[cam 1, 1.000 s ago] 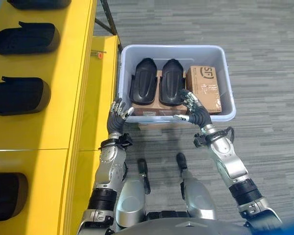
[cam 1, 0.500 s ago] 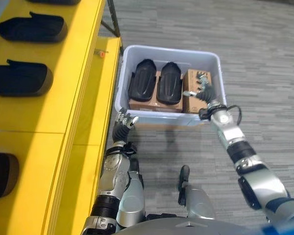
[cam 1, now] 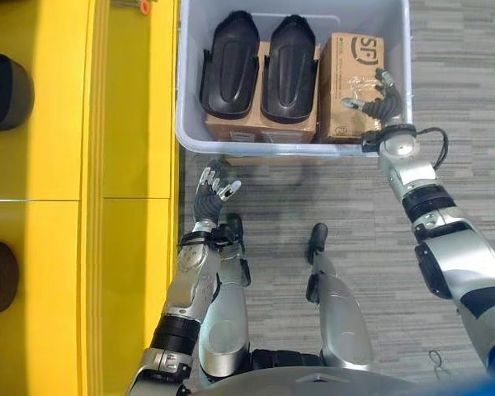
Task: Move parts from the plastic box to the shelf.
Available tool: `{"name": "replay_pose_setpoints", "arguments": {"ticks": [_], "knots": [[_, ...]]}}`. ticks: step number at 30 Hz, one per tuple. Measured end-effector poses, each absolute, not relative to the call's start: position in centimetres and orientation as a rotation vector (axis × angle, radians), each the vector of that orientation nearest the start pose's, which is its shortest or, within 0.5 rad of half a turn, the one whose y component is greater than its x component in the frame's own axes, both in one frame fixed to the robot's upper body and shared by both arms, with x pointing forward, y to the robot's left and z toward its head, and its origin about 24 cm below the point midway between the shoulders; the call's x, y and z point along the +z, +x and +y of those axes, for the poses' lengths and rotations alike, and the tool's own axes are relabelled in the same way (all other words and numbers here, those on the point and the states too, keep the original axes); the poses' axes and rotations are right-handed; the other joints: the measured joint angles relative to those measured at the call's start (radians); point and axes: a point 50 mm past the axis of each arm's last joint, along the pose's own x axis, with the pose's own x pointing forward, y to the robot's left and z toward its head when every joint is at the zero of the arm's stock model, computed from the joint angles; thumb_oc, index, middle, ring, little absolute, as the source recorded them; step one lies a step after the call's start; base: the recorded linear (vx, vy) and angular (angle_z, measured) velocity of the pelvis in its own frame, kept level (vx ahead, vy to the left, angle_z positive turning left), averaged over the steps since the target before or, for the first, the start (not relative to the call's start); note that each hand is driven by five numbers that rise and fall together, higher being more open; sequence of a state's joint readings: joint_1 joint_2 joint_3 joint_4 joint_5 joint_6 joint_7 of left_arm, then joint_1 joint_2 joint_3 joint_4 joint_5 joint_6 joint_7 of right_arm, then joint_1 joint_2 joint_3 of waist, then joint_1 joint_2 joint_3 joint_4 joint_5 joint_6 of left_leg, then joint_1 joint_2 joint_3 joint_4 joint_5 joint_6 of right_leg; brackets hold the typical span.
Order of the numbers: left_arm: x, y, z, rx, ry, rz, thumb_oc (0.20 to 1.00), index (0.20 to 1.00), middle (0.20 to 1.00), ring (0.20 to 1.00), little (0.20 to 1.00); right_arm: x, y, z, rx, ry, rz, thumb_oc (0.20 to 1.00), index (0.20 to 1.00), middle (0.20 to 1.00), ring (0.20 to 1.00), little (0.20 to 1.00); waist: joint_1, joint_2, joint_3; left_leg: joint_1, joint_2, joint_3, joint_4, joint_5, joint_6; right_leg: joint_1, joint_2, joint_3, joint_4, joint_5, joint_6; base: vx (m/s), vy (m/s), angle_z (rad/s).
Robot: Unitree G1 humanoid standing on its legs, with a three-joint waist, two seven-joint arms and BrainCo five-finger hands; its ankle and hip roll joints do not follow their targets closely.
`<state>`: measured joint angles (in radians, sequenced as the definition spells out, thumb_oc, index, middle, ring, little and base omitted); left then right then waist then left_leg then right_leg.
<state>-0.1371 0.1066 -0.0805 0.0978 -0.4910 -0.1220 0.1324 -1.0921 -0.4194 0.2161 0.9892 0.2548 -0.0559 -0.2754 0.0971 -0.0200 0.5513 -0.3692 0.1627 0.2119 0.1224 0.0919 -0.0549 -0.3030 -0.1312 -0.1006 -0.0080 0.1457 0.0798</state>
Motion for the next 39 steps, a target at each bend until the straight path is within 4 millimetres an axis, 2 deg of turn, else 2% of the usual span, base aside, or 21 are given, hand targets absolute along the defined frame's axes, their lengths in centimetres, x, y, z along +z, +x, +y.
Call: {"name": "replay_pose_setpoints", "arguments": {"ticks": [3, 4, 5, 7, 14, 19, 30, 35, 39], "knots": [[6.1, 27.9, 15.1, 0.042, -0.387, -0.099, 1.0, 1.0, 1.0, 1.0, 1.0, 21.7, 41.8, -20.6, -0.288, -0.269, -0.195, 1.0, 1.0, 1.0, 1.0, 1.0, 0.005, 0.001, 0.001, -0.01, -0.005, -0.002, -0.004, 0.0, 0.0, -0.009, -0.004, 0.0, -0.007, 0.0, 0.0, 0.01, 0.003, 0.02], [6.2, 27.9, 14.8, 0.032, -0.387, -0.099, 1.0, 1.0, 1.0, 1.0, 1.0, 22.5, 41.7, -21.4, -0.316, -0.284, -0.206, 1.0, 1.0, 1.0, 1.0, 1.0, 0.008, 0.001, 0.0, -0.018, -0.008, -0.003, -0.004, 0.0, 0.0, -0.013, -0.006, -0.002, -0.011, 0.0, 0.0, 0.02, 0.011, 0.04], [6.2, 27.9, 14.8, 0.032, -0.387, -0.099, 1.0, 1.0, 1.0, 1.0, 1.0, 22.5, 41.7, -21.4, -0.316, -0.284, -0.206, 1.0, 1.0, 1.0, 1.0, 1.0, 0.008, 0.001, 0.0, -0.018, -0.008, -0.003, -0.004, 0.0, 0.0, -0.013, -0.006, -0.002, -0.011, 0.0, 0.0, 0.0, 0.0, 0.0], [6.4, 27.8, 14.9, 0.045, -0.39, -0.112, 1.0, 1.0, 1.0, 1.0, 1.0, 23.9, 41.8, -21.5, -0.324, -0.271, -0.24, 1.0, 1.0, 1.0, 1.0, 1.0, 0.008, 0.001, 0.0, -0.046, -0.011, -0.004, -0.002, 0.0, 0.001, -0.04, -0.009, -0.001, -0.01, 0.002, 0.003, 0.0, 0.0, 0.0], [6.4, 27.7, 14.4, 0.044, -0.431, -0.109, 1.0, 1.0, 1.0, 1.0, 1.0, 24.8, 41.8, -20.9, -0.326, -0.298, -0.267, 1.0, 1.0, 1.0, 1.0, 1.0, 0.006, 0.001, 0.0, -0.089, -0.012, -0.009, 0.002, 0.001, 0.002, -0.078, -0.01, -0.003, -0.01, 0.006, 0.004, 0.01, 0.004, 0.01], [6.5, 27.7, 14.3, 0.05, -0.438, -0.112, 1.0, 1.0, 1.0, 1.0, 1.0, 26.2, 41.9, -20.3, -0.323, -0.296, -0.312, 1.0, 1.0, 1.0, 1.0, 1.0, 0.005, 0.001, 0.0, -0.127, -0.013, -0.01, 0.005, 0.002, 0.004, -0.115, -0.01, -0.003, -0.01, 0.01, 0.004, 0.0, 0.0, 0.0], [7.0, 27.7, 14.3, 0.067, -0.459, -0.142, 1.0, 1.0, 1.0, 1.0, 1.0, 26.5, 42.0, -19.2, -0.302, -0.292, -0.323, 1.0, 1.0, 1.0, 1.0, 1.0, 0.007, 0.0, -0.001, -0.158, -0.014, -0.028, 0.014, 0.003, 0.005, -0.133, -0.01, -0.017, -0.01, 0.01, 0.004, 0.0, 0.002, 0.01], [7.0, 27.7, 14.3, 0.072, -0.463, -0.145, 1.0, 1.0, 1.0, 1.0, 1.0, 28.3, 42.0, -18.7, -0.297, -0.292, -0.363, 1.0, 1.0, 1.0, 1.0, 1.0, 0.012, -0.001, -0.002, -0.205, -0.014, -0.033, 0.026, 0.005, 0.008, -0.171, -0.011, -0.021, -0.009, 0.017, 0.004, 0.0, 0.005, 0.02], [7.0, 27.7, 14.2, 0.075, -0.468, -0.147, 1.0, 1.0, 1.0, 1.0, 1.0, 28.7, 42.0, -18.5, -0.291, -0.276, -0.372, 1.0, 1.0, 1.0, 1.0, 1.0, 0.02, -0.001, -0.002, -0.21, -0.014, -0.033, 0.026, 0.005, 0.008, -0.176, -0.011, -0.02, -0.009, 0.018, 0.003, 0.0, 0.0, 0.0]]}}
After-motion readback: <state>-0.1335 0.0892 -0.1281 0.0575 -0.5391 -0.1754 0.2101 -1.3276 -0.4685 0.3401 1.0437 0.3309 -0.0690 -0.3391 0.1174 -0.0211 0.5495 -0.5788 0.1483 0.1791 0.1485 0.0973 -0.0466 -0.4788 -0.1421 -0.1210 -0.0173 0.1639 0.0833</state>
